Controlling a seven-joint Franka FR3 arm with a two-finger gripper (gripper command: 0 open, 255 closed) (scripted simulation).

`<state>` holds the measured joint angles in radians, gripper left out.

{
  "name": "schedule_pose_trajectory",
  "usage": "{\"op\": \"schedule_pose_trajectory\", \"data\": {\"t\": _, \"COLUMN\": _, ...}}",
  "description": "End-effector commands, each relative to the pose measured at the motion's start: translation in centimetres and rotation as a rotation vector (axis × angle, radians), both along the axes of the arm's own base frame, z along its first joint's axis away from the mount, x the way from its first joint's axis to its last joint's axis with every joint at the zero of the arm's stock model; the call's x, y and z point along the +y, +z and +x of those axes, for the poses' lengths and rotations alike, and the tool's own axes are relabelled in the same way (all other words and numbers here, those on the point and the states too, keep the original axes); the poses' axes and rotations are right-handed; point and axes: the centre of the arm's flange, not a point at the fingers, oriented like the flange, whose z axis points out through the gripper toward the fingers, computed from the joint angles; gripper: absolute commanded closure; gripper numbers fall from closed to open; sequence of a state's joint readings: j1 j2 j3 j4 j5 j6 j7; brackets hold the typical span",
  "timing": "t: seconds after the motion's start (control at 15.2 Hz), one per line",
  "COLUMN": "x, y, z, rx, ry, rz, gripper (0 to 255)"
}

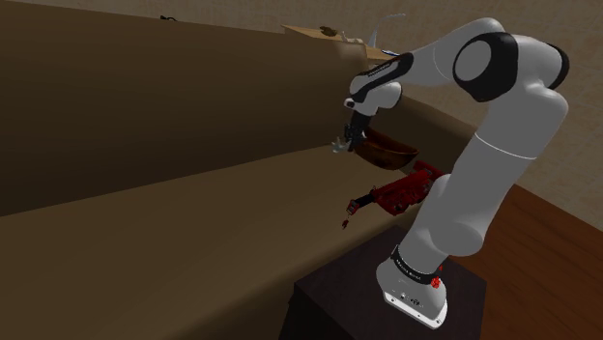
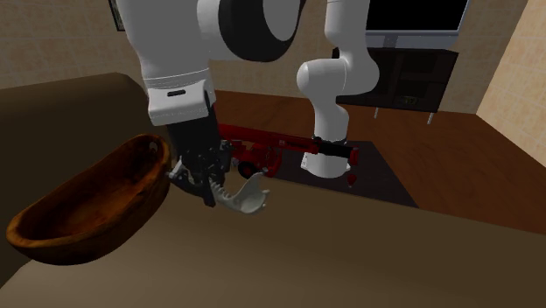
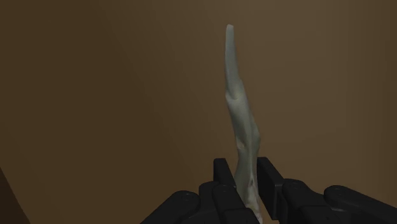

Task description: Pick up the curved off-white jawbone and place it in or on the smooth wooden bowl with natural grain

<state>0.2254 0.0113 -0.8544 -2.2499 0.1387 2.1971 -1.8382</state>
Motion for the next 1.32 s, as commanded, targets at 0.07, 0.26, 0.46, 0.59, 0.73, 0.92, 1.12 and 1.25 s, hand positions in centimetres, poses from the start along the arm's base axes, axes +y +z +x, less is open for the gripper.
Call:
{"op": "schedule_pose_trajectory", "data": {"t": 0.07, "x": 0.0, "y": 1.7, "z": 0.0, "rx": 0.001, "ry": 0.0, "rz": 0.0, "gripper": 255}}
{"op": "schedule_pose_trajectory", "data": {"t": 0.26, "x": 0.0, "y": 3.3, "z": 0.0, "rx": 0.001, "ry": 0.0, "rz": 0.0, "gripper": 255}}
{"op": "schedule_pose_trajectory", "data": {"t": 0.46, "x": 0.0, "y": 4.9, "z": 0.0, "rx": 0.001, "ry": 0.0, "rz": 0.0, "gripper": 255}}
{"op": "schedule_pose_trajectory", "data": {"t": 0.59, "x": 0.0, "y": 5.9, "z": 0.0, "rx": 0.001, "ry": 0.0, "rz": 0.0, "gripper": 255}}
{"op": "schedule_pose_trajectory", "data": {"t": 0.73, "x": 0.0, "y": 7.0, "z": 0.0, "rx": 0.001, "ry": 0.0, "rz": 0.0, "gripper": 255}}
{"op": "schedule_pose_trajectory", "data": {"t": 0.92, "x": 0.0, "y": 8.6, "z": 0.0, "rx": 0.001, "ry": 0.0, "rz": 0.0, "gripper": 255}}
{"op": "schedule_pose_trajectory", "data": {"t": 1.12, "x": 0.0, "y": 10.2, "z": 0.0, "rx": 0.001, "ry": 0.0, "rz": 0.0, "gripper": 255}}
{"op": "schedule_pose_trajectory", "data": {"t": 1.25, "x": 0.0, "y": 11.2, "z": 0.0, "rx": 0.001, "ry": 0.0, "rz": 0.0, "gripper": 255}}
